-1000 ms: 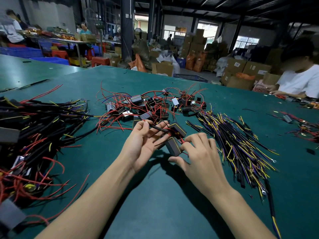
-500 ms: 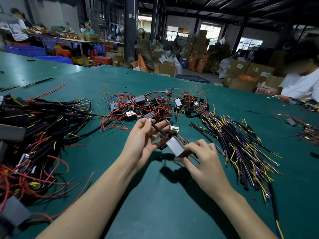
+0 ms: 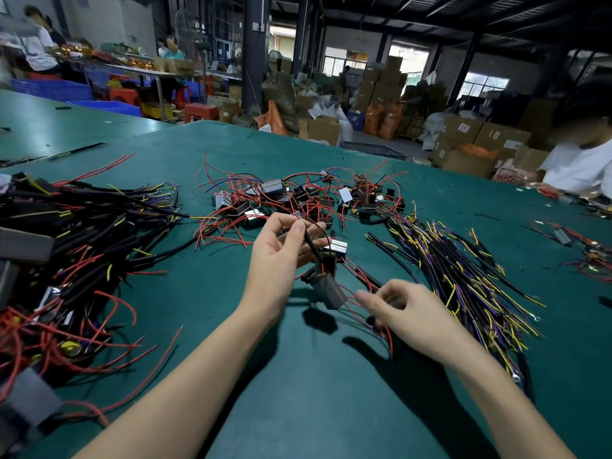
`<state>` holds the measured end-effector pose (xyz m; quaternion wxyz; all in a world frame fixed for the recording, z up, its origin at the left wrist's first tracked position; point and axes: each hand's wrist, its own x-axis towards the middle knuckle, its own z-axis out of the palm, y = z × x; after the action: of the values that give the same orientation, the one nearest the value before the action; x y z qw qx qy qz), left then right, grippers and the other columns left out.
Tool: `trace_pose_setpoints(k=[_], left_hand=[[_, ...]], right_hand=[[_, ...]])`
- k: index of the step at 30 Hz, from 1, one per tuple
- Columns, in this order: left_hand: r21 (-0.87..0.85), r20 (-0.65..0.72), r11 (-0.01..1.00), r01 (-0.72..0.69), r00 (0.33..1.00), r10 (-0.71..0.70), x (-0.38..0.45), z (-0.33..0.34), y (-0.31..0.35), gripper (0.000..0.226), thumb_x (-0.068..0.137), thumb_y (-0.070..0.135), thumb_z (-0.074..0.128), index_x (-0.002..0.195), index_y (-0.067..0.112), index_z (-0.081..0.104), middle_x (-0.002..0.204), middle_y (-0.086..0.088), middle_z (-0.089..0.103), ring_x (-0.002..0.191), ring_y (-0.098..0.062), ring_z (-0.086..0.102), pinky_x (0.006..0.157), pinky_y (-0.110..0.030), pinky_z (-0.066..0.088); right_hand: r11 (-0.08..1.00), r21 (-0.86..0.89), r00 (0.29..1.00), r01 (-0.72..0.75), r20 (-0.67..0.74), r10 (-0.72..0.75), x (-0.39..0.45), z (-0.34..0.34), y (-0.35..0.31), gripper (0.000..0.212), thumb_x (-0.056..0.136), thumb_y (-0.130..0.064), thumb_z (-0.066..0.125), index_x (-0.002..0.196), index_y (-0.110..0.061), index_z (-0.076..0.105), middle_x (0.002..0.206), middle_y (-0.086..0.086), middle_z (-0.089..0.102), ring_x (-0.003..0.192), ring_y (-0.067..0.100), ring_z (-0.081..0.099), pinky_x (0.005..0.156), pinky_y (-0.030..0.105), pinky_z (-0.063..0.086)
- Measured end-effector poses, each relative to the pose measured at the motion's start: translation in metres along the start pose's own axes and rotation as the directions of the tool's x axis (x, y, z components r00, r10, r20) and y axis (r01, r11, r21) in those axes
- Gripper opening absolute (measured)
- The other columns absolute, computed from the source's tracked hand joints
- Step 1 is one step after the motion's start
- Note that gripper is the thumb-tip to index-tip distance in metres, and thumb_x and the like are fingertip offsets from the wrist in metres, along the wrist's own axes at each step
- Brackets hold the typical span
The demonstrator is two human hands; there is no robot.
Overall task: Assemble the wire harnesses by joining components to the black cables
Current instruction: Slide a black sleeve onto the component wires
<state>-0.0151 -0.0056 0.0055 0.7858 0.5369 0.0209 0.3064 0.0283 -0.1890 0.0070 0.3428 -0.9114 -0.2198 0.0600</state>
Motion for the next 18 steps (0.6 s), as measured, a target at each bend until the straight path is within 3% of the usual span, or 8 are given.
trace_pose_setpoints(k=[3, 6, 9, 11, 14, 18], left_hand=[[0.039, 0.057, 0.999, -0.02, 0.998, 0.017, -0.006, 0.005, 0.0, 0.015, 0.1, 0.011, 0.045, 0.085, 0.013, 0.049, 0.102, -0.017, 0.071, 0.087, -0.03, 0.07, 0.077, -0.036, 0.059], [0.062, 0.118, 0.998, -0.033, 0.993, 0.025, -0.013, 0.011, 0.0, 0.013, 0.1, 0.01, 0.044, 0.088, 0.01, 0.049, 0.101, -0.013, 0.071, 0.087, -0.023, 0.071, 0.071, -0.029, 0.057], [0.086, 0.148, 0.995, -0.041, 0.989, 0.027, -0.015, 0.013, -0.001, 0.012, 0.1, 0.01, 0.044, 0.089, 0.008, 0.049, 0.103, -0.013, 0.071, 0.09, -0.021, 0.071, 0.073, -0.029, 0.058], [0.095, 0.158, 0.995, -0.034, 0.987, 0.019, -0.016, 0.013, -0.001, 0.013, 0.1, 0.01, 0.043, 0.088, 0.009, 0.048, 0.104, -0.014, 0.07, 0.092, -0.024, 0.07, 0.078, -0.035, 0.059], [0.106, 0.176, 0.994, -0.024, 0.984, 0.005, -0.018, 0.014, 0.0, 0.014, 0.101, 0.009, 0.041, 0.088, 0.009, 0.048, 0.105, -0.016, 0.069, 0.093, -0.026, 0.07, 0.083, -0.037, 0.058], [0.104, 0.174, 0.995, -0.005, 0.985, -0.013, -0.018, 0.014, 0.0, 0.014, 0.101, 0.01, 0.041, 0.089, 0.008, 0.048, 0.106, -0.017, 0.069, 0.091, -0.027, 0.07, 0.083, -0.037, 0.057]], right_hand=[[0.987, -0.021, 0.969, 0.158, -0.188, -0.159, -0.002, -0.004, -0.003, 0.037, 0.069, -0.055, 0.071, 0.089, -0.025, 0.061, 0.087, -0.013, 0.063, 0.086, 0.001, 0.055, 0.069, 0.017, 0.036], [0.946, 0.062, 0.934, 0.319, -0.186, -0.303, -0.005, 0.007, -0.012, 0.04, 0.07, -0.033, 0.081, 0.105, -0.023, 0.065, 0.097, -0.01, 0.063, 0.088, -0.002, 0.055, 0.072, 0.006, 0.036], [0.908, 0.025, 0.887, 0.418, -0.227, -0.402, -0.006, 0.025, -0.018, 0.042, 0.069, -0.027, 0.083, 0.106, -0.021, 0.066, 0.094, -0.007, 0.059, 0.086, 0.002, 0.053, 0.077, 0.011, 0.038], [0.892, 0.069, 0.855, 0.446, -0.327, -0.403, -0.005, 0.032, -0.02, 0.028, 0.072, -0.021, 0.081, 0.097, -0.025, 0.068, 0.088, -0.008, 0.059, 0.081, 0.004, 0.053, 0.073, 0.014, 0.039], [0.875, 0.23, 0.853, 0.426, -0.424, -0.304, -0.002, 0.032, -0.018, 0.015, 0.08, -0.012, 0.075, 0.077, -0.026, 0.069, 0.078, -0.007, 0.064, 0.072, 0.011, 0.057, 0.065, 0.029, 0.044], [0.842, 0.413, 0.921, 0.348, -0.32, -0.224, -0.001, 0.029, -0.017, 0.015, 0.083, -0.012, 0.071, 0.073, -0.022, 0.068, 0.07, -0.006, 0.068, 0.064, 0.006, 0.059, 0.064, 0.025, 0.047]])
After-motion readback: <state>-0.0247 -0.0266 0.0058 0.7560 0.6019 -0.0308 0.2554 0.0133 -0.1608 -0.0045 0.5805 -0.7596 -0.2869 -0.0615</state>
